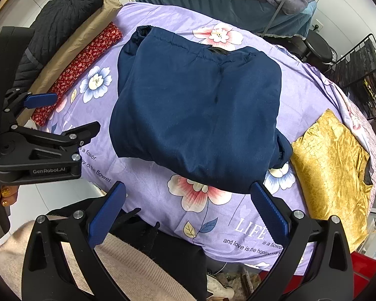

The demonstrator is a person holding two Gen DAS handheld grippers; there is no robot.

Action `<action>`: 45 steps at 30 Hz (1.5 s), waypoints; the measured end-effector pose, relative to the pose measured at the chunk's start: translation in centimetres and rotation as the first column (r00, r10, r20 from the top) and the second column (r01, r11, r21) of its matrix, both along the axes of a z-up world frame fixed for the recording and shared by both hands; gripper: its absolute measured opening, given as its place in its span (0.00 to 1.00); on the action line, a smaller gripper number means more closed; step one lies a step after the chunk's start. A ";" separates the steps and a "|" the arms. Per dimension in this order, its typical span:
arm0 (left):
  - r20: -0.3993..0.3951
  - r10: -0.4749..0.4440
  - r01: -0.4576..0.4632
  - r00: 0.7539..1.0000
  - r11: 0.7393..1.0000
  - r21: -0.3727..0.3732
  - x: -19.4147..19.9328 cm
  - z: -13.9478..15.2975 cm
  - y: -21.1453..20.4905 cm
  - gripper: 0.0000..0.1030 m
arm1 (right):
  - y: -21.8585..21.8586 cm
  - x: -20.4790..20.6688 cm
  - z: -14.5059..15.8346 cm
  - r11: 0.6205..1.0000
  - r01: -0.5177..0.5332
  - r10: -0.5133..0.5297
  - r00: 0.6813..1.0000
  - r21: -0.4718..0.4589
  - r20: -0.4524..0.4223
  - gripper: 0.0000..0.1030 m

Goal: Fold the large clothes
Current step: 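Grasp the navy jacket with both grippers and lift it off the bed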

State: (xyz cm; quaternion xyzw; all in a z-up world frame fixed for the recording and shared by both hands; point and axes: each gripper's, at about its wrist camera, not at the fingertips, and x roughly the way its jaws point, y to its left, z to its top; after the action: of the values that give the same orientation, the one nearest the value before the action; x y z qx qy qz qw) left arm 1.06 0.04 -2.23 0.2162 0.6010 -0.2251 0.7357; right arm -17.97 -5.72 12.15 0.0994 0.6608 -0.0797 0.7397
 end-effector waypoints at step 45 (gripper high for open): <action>-0.365 -0.207 0.239 0.908 0.970 0.047 -2.5 -14.9 4.4 0.22 | -21.3 -1.9 -15.8 0.455 0.653 -0.787 0.613 0.605 -0.070 0.95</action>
State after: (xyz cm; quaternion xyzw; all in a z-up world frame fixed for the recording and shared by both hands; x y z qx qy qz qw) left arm -1.47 4.43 -17.16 0.2719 0.7057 -0.3159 0.5729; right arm -19.91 -27.03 -3.66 0.5976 0.4588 -0.1717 0.6348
